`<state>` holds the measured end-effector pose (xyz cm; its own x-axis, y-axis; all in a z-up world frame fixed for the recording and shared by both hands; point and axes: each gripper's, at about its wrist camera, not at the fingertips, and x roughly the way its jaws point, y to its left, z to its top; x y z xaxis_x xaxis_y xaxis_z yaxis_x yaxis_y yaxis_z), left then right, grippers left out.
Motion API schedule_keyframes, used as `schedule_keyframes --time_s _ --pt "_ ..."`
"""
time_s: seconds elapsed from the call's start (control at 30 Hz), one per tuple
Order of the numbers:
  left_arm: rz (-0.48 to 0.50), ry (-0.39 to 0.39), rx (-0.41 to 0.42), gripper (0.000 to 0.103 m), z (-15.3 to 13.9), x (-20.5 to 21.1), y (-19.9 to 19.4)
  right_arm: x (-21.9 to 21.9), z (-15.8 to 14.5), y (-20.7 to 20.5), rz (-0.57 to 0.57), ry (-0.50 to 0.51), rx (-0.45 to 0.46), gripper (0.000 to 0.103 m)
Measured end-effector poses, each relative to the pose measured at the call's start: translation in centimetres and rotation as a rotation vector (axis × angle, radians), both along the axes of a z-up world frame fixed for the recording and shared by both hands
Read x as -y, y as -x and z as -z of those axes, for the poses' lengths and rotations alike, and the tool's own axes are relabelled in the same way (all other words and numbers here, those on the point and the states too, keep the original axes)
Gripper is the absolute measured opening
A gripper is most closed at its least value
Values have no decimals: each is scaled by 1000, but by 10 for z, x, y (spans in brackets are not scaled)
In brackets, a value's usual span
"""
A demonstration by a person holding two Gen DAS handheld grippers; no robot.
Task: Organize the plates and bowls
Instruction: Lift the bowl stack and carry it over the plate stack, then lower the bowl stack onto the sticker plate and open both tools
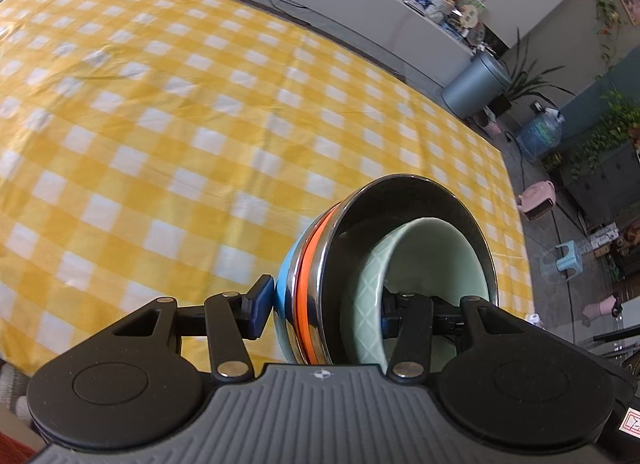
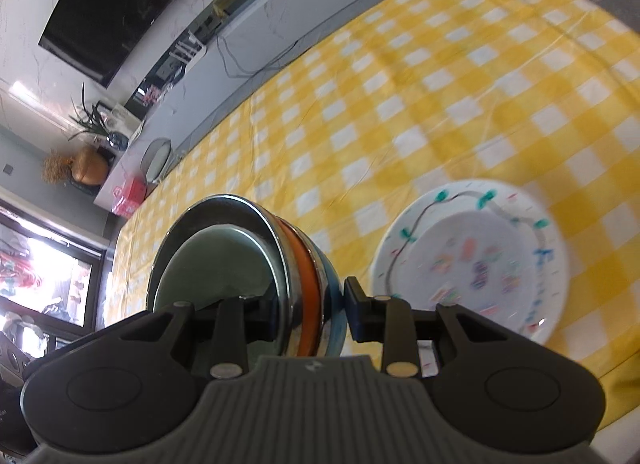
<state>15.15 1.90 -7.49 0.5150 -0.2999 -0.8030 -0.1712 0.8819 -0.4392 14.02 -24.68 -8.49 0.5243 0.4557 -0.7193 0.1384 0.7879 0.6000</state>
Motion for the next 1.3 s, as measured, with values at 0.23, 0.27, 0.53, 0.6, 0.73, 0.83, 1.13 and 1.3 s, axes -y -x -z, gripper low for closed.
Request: schedule_keyframes --time_s 0.23,0.27,0.53,0.6,0.73,0.83,1.13,1.3 --pt "53 29 3 54 2 45 -12 45 -12 0 55 23 19 30" --pt "61 34 0 54 3 51 -14 52 -13 0 57 32 20 30" --pt "120 38 -50 53 23 89 -19 97 -3 5 96 48 -15 30" --pt "125 34 -65 53 28 94 -19 104 2 7 107 47 -27 30" --pt "128 22 -84 53 33 98 -18 109 11 10 114 37 -41 30" --pt "123 19 -88 53 35 98 -17 112 17 10 118 23 -52 30" --pt "139 12 -82 53 30 103 -13 114 14 15 128 20 -47 30" --pt "139 24 -92 53 32 101 -10 112 7 17 122 48 -33 30"
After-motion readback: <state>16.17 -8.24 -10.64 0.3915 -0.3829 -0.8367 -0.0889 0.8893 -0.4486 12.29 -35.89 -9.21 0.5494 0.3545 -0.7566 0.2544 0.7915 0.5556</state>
